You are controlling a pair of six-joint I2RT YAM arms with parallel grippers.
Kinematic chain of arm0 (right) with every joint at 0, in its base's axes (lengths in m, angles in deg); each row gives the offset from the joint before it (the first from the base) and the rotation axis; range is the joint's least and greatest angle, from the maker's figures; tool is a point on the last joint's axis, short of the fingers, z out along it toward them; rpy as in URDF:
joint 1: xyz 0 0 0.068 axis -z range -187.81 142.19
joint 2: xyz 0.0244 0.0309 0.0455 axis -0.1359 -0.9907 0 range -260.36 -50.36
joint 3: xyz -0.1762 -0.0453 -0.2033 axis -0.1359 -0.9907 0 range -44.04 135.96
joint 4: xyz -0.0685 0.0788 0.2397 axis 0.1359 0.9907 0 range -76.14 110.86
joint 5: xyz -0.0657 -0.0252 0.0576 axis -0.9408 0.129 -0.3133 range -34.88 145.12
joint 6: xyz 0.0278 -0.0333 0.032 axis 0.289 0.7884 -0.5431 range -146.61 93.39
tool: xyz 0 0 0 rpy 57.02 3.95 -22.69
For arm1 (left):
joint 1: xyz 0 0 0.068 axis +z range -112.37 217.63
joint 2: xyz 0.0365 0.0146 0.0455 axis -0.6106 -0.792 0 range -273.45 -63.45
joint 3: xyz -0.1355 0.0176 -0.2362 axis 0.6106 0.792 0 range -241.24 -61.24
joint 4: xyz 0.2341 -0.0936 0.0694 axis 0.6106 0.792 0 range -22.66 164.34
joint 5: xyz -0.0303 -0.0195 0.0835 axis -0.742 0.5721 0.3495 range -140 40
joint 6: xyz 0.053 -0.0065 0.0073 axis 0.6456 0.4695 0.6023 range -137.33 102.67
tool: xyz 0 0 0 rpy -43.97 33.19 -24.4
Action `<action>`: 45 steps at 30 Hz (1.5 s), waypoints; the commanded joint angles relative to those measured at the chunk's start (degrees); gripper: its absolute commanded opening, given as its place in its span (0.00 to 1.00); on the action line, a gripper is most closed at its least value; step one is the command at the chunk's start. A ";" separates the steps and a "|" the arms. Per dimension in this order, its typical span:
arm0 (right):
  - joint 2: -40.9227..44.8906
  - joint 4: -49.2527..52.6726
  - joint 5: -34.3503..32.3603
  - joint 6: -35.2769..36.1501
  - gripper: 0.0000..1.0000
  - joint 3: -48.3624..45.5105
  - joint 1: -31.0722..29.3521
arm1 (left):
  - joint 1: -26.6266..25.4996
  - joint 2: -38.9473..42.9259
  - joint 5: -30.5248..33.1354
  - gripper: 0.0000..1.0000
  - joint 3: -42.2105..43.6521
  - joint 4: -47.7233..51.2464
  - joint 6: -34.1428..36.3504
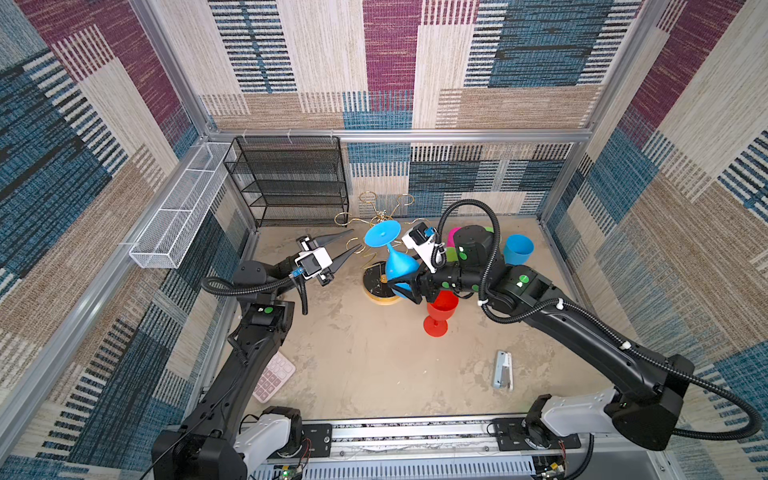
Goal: Take the wine glass off the wine glass rack
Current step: 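Open and withdraw the left gripper while the right gripper holds the glass, then carry the blue glass down and set it upright beside the red glass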
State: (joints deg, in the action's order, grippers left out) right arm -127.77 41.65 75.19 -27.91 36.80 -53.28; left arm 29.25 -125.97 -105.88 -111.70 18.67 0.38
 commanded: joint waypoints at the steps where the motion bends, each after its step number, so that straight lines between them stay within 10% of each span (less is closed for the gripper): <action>1: -0.58 -3.26 0.58 -0.90 0.33 -0.15 -0.98 | -0.14 0.00 -1.25 0.35 -0.15 -0.55 2.58; 15: -2.31 -4.04 1.56 -1.86 0.31 -0.59 -2.95 | -0.89 1.43 -4.06 0.34 0.09 4.84 7.52; 23: -3.51 -3.77 2.28 -2.56 0.33 0.46 -2.95 | -1.20 2.97 -3.68 0.17 0.09 7.35 10.42; 30: -1.99 -5.28 1.71 -4.00 0.61 0.46 -2.95 | -1.20 4.35 2.11 0.00 1.31 6.34 9.62; 37: 4.91 -12.37 -2.47 -7.78 0.96 -1.45 -2.75 | -1.20 6.32 14.51 0.00 2.55 6.83 -2.06; 45: 17.19 -21.55 -5.62 -12.24 0.92 -7.71 2.08 | -1.20 12.86 34.59 0.00 12.49 5.53 -28.54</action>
State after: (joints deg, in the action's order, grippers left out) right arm -112.32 24.87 71.00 -37.35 30.22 -52.08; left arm 28.00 -114.89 -81.00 -101.69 26.89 -14.41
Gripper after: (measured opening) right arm 0.935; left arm 0.064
